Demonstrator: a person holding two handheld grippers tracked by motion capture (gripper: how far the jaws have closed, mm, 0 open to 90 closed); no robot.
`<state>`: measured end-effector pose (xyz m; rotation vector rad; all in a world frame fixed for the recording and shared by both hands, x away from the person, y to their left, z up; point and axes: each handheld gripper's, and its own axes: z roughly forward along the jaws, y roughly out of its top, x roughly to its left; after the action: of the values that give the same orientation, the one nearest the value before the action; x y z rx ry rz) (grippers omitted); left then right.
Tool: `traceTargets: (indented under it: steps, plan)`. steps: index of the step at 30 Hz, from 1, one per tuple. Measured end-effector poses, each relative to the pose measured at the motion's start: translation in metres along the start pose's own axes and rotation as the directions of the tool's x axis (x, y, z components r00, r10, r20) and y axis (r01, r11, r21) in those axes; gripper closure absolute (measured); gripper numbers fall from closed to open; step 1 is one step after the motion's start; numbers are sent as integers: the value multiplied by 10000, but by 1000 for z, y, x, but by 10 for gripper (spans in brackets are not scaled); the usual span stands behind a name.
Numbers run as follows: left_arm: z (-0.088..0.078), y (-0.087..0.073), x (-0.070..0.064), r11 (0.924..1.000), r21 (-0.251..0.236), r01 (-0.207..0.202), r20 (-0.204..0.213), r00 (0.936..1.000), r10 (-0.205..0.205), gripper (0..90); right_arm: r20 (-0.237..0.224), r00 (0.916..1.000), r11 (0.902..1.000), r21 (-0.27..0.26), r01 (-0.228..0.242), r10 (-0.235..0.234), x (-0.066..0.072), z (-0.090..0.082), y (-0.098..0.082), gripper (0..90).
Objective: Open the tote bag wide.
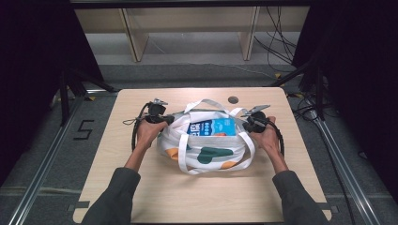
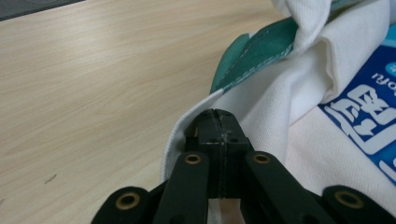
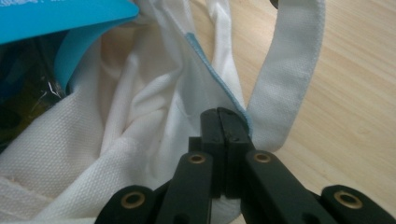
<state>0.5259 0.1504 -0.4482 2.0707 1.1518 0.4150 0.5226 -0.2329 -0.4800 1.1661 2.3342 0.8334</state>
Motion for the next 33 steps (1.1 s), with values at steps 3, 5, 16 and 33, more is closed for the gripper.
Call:
traceTargets:
  steps: [3,5,16,33]
  plan:
    - [-9,1,-6,9998,-82,-166,1,9999,166,828,82,9993,9993,-52,369,-368,-3,-23,11,900]
    - [-23,2,-18,9971,-256,-713,229,9972,719,810,-119,9992,9972,-660,362,-370,3,-45,15,900]
    - [-40,-16,-60,9884,-162,-1513,1826,9714,1517,785,-2669,9382,9750,-879,2041,-2205,76,-83,-6,900]
    - [-49,-55,-64,9736,382,-2250,1941,9574,2137,860,-2507,9477,9777,-1212,1715,-1973,80,-96,-13,900]
